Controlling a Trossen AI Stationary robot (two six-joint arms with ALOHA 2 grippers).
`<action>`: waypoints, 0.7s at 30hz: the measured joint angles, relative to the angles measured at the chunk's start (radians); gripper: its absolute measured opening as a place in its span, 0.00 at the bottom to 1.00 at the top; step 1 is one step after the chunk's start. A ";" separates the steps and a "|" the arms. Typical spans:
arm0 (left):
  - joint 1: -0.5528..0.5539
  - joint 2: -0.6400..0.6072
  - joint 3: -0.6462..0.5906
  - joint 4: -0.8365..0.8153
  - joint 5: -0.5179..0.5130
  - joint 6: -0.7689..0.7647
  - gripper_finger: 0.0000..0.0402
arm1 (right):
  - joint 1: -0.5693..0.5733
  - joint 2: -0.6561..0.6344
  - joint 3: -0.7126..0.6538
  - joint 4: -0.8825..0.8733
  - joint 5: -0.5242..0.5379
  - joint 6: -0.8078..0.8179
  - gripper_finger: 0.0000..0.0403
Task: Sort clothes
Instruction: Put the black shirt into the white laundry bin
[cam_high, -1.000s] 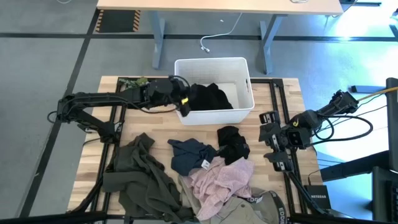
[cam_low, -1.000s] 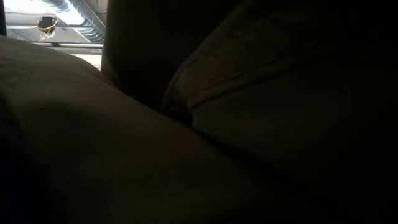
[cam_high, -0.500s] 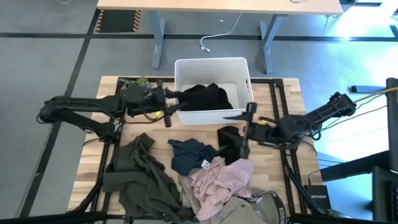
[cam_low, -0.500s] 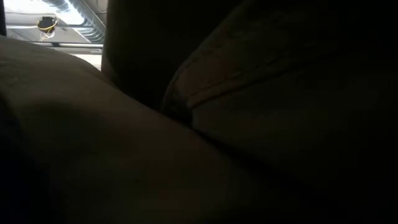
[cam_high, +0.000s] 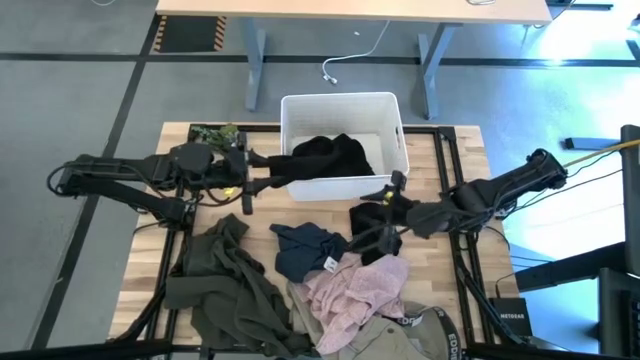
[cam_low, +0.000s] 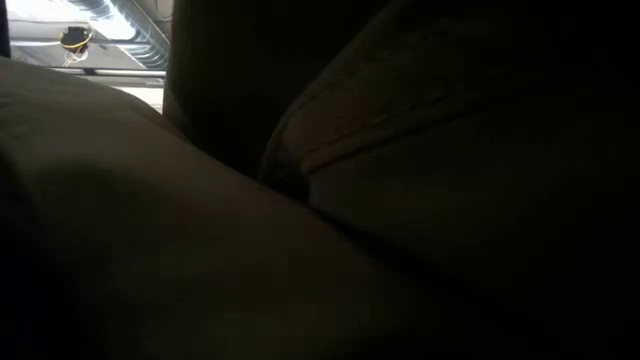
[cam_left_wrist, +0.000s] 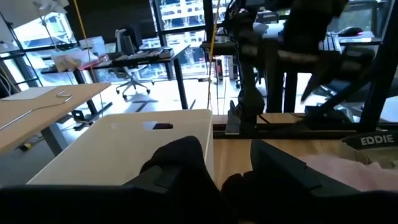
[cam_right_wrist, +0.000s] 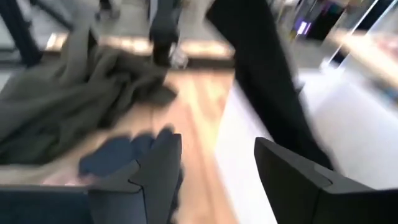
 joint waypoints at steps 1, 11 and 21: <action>0.000 0.004 0.000 0.006 0.000 0.000 0.37 | 0.000 0.005 0.000 -0.029 -0.010 0.033 0.55; 0.025 0.152 0.000 0.051 0.039 -0.003 0.37 | 0.002 0.067 -0.001 -0.116 -0.034 0.104 0.55; 0.061 0.218 0.020 0.163 0.035 0.002 0.37 | -0.063 0.105 -0.001 0.205 0.104 -0.211 0.55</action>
